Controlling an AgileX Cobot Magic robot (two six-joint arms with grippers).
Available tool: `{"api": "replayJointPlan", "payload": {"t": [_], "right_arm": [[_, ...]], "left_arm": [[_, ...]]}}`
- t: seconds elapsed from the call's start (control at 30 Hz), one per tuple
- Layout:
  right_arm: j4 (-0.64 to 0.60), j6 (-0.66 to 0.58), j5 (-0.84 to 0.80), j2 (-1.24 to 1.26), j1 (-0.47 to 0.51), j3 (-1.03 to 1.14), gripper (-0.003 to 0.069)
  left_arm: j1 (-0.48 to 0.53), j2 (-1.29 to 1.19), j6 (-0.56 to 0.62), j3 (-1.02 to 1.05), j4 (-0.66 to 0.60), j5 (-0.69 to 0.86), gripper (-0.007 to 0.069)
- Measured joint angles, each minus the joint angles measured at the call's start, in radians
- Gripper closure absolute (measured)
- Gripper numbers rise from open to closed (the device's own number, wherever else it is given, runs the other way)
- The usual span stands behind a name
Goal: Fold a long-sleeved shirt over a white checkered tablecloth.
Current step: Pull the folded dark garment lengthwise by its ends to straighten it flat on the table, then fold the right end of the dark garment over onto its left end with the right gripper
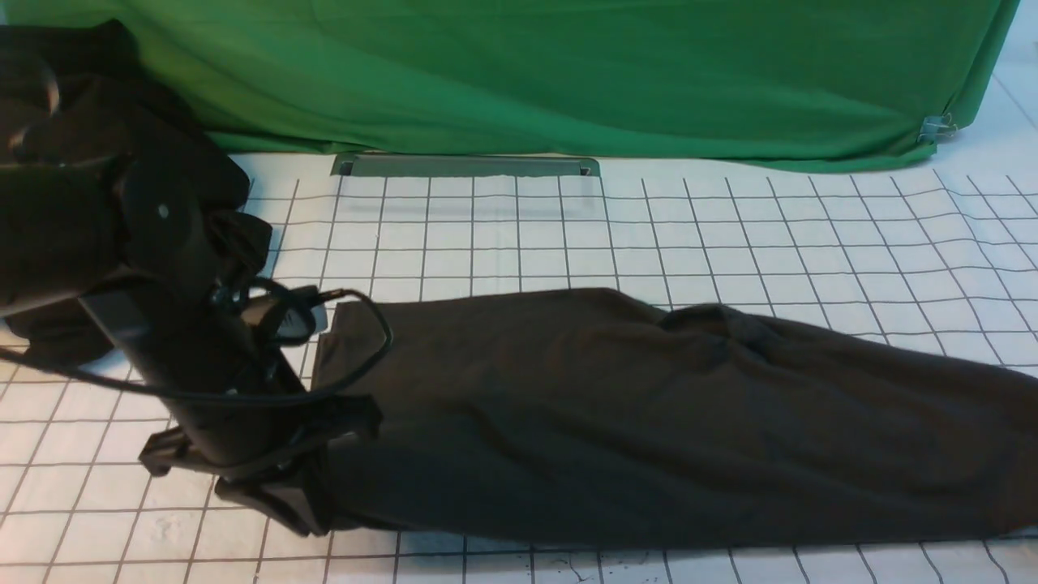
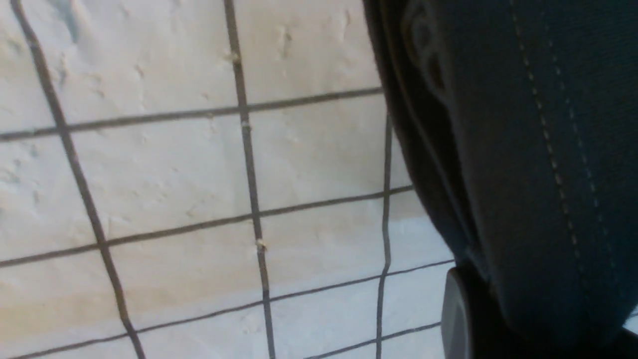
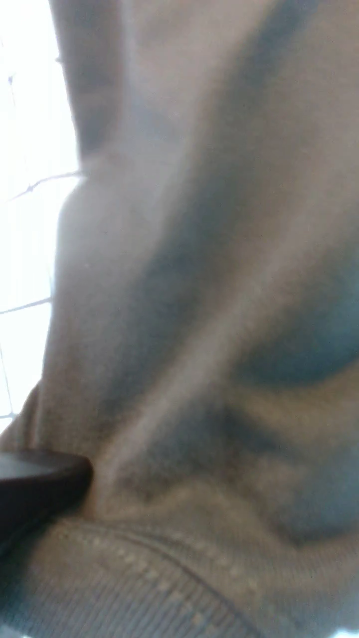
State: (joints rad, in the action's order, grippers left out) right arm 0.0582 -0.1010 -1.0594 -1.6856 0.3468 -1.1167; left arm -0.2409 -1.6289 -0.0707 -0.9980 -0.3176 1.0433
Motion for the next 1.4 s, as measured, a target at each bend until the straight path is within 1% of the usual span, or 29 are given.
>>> {"api": "replayJointPlan", "payload": {"t": [0.13,0.3,0.33,0.4,0.43,0.47,0.5,0.53,0.67,0.8,0.87,1.0,1.03,1.07,1.1,1.13,1.17,1.2,1.23,1.27,1.3,1.33,1.4], "right_arm": [[0.028,0.026,0.034,0.020,0.000,0.026,0.0637],[0.054,0.033,0.048,0.020,0.000,0.026,0.0637],[0.082,0.051,0.048,0.020,0.000,0.026,0.0637],[0.113,0.071,0.049,0.021,0.009,0.026,0.0637],[0.115,0.075,0.049,0.021,0.011,0.026,0.0637],[0.130,0.101,0.049,0.022,0.038,0.026,0.0637],[0.133,0.101,0.049,0.023,0.042,0.026,0.0637],[0.137,0.114,0.050,0.027,0.072,0.026,0.0637],[0.123,0.125,0.028,0.029,0.132,-0.019,0.0637],[0.083,0.110,-0.022,0.051,0.122,-0.100,0.0637],[0.074,0.110,-0.042,0.070,0.101,-0.131,0.0637],[0.067,0.137,-0.062,0.154,0.028,-0.179,0.0637],[0.066,0.146,-0.066,0.179,0.008,-0.183,0.0637],[0.066,0.152,-0.068,0.194,-0.004,-0.184,0.0637],[0.066,0.158,-0.071,0.215,-0.018,-0.184,0.0637],[0.066,0.159,-0.071,0.215,-0.021,-0.184,0.0637],[0.063,0.161,-0.073,0.236,-0.037,-0.184,0.0637],[0.061,0.162,-0.073,0.240,-0.040,-0.184,0.0637],[0.043,0.163,-0.079,0.259,-0.054,-0.184,0.0637],[0.028,0.163,-0.084,0.267,-0.057,-0.184,0.0637],[0.025,0.163,-0.085,0.271,-0.057,-0.184,0.0637],[0.000,0.161,-0.092,0.286,-0.062,-0.184,0.0637],[-0.034,0.159,-0.105,0.312,-0.074,-0.184,0.0637]], "left_arm": [[0.000,-0.002,0.001,0.021,0.000,-0.033,0.0534],[0.000,-0.007,0.003,0.004,0.009,-0.067,0.0397],[0.000,-0.007,0.003,-0.025,0.014,-0.066,0.0344],[0.000,-0.007,0.003,-0.063,0.016,-0.049,0.0287],[0.000,-0.007,0.003,-0.074,0.016,-0.046,0.0287],[0.000,-0.007,0.014,-0.122,0.016,-0.009,0.0232],[0.000,-0.007,0.014,-0.127,0.016,-0.004,0.0232],[0.001,-0.007,0.023,-0.174,0.016,0.031,0.0196],[0.001,-0.007,0.031,-0.255,0.024,0.082,0.0146],[0.001,-0.007,0.039,-0.284,0.027,0.069,0.0141],[0.001,-0.008,0.041,-0.286,0.018,0.063,0.0147],[-0.011,-0.031,0.092,-0.287,-0.076,0.058,0.0227],[-0.028,-0.048,0.107,-0.285,-0.098,0.054,0.0290],[-0.037,-0.057,0.109,-0.281,-0.104,0.048,0.0307],[-0.058,-0.079,0.116,-0.274,-0.108,0.033,0.0375],[-0.065,-0.083,0.116,-0.270,-0.108,0.030,0.0385],[-0.086,-0.108,0.121,-0.258,-0.108,0.005,0.0456],[-0.093,-0.116,0.123,-0.254,-0.107,-0.002,0.0475],[-0.121,-0.156,0.125,-0.239,-0.102,-0.033,0.0547],[-0.130,-0.175,0.126,-0.238,-0.098,-0.042,0.0581],[-0.131,-0.185,0.126,-0.238,-0.097,-0.043,0.0586],[-0.137,-0.212,0.126,-0.236,-0.094,-0.051,0.0610],[-0.139,-0.258,0.126,-0.236,-0.086,-0.061,0.0623]]}}
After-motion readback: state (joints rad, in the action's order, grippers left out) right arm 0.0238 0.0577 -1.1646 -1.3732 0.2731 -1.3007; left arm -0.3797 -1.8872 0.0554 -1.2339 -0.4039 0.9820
